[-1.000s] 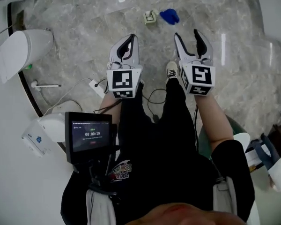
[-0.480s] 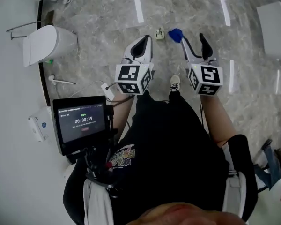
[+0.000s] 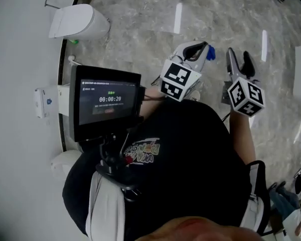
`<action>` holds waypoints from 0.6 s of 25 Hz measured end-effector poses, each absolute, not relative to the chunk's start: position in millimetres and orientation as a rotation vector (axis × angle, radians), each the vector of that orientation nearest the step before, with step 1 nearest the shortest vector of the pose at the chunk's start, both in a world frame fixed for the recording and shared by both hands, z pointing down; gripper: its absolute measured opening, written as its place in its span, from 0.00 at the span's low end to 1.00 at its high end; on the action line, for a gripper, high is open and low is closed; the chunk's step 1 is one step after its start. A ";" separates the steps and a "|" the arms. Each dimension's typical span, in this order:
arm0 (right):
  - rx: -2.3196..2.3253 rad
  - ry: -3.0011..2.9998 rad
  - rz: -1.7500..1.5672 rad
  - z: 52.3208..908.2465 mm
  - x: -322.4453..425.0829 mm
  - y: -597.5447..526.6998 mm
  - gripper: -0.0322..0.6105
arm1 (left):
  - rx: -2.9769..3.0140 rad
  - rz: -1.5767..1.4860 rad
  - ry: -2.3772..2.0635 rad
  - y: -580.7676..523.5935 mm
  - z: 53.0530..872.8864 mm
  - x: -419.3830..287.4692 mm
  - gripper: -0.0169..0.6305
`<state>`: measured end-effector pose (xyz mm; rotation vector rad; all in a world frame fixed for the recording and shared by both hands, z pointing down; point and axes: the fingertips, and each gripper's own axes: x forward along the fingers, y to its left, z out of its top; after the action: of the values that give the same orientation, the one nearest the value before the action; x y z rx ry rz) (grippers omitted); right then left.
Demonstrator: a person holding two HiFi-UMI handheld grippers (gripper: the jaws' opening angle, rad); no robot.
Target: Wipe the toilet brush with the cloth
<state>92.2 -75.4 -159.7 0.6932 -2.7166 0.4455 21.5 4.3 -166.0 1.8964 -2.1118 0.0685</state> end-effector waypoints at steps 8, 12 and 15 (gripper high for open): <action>0.633 -2.855 0.344 -203.6 77.1 -57.5 0.47 | 1.971 0.095 -2.087 0.2 -182.6 30.3 0.05; 0.670 -2.829 0.313 -181.9 80.0 -52.1 0.47 | 1.942 0.092 -2.094 4.9 -173.0 32.6 0.03; 0.598 -2.803 0.354 -161.6 73.8 -38.7 0.47 | 1.932 0.154 -2.144 11.2 -169.4 30.1 0.03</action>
<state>73.8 -38.7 -161.6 0.5979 -2.8026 0.3538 30.1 11.2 -169.4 1.9319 -2.1441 0.1545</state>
